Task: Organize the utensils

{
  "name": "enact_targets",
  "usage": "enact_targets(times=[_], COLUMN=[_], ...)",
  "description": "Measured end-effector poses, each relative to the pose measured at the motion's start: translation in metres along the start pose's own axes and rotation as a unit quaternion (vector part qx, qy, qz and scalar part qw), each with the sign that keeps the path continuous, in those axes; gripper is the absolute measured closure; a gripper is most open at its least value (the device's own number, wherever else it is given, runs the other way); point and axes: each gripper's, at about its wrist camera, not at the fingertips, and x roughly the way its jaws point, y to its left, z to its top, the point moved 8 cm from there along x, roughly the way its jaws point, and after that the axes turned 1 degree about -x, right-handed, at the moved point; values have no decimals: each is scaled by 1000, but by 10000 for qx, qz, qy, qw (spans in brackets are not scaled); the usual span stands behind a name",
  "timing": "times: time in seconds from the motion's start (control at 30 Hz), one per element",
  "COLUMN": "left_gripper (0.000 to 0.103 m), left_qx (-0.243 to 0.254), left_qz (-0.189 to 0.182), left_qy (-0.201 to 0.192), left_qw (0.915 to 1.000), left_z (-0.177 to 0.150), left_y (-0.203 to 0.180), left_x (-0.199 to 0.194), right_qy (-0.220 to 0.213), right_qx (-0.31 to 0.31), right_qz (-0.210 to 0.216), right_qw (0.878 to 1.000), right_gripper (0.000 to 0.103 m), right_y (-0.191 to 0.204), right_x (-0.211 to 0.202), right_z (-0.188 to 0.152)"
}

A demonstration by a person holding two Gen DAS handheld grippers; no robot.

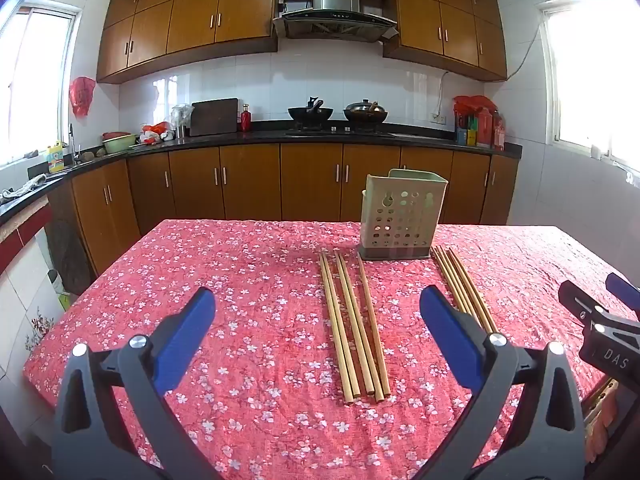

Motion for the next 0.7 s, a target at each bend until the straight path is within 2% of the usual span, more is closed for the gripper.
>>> enact_targets(times=[0.7], left_gripper=[4], left_qx=[-11], left_qz=[-24], left_qy=[2], left_qw=[10000], left_z=[0], left_y=[-1], left_x=[-1], right_qy=[8], right_qx=[4], right_qz=[9], right_qw=[10000], right_gripper=[2], right_y=[0], right_x=[0], right_z=[0])
